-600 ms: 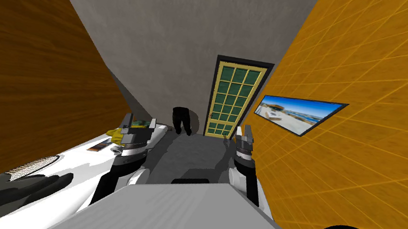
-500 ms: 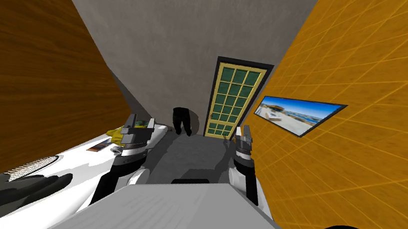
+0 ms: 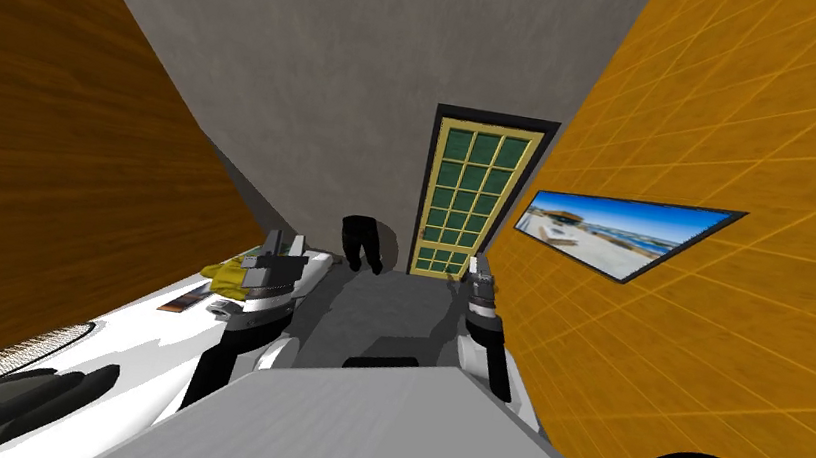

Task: Pull the door open

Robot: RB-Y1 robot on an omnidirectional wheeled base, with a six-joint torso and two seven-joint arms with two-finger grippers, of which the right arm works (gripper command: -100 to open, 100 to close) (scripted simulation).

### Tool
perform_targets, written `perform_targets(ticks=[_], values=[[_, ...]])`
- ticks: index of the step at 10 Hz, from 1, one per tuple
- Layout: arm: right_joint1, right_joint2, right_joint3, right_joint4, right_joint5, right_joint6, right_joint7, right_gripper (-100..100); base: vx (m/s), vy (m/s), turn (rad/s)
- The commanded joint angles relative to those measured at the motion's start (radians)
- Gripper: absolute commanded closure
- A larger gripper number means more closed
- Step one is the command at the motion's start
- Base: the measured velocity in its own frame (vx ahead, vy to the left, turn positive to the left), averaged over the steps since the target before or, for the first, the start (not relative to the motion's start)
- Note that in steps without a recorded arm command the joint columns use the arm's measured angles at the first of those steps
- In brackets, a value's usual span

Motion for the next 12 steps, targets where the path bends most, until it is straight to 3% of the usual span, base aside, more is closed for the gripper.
perform_targets(ticks=[1, 6, 12], values=[[-0.012, -0.011, -0.008, 0.035, 0.007, -0.005, 0.028, -100, 0.105, 0.01, 0.002], [-0.043, -0.033, -0.027, 0.129, 0.027, -0.022, 0.1, -100, 0.105, 0.007, 0.0], [-0.092, -0.058, -0.057, 0.277, 0.057, -0.047, 0.214, -100, 0.121, 0.005, 0.0]])
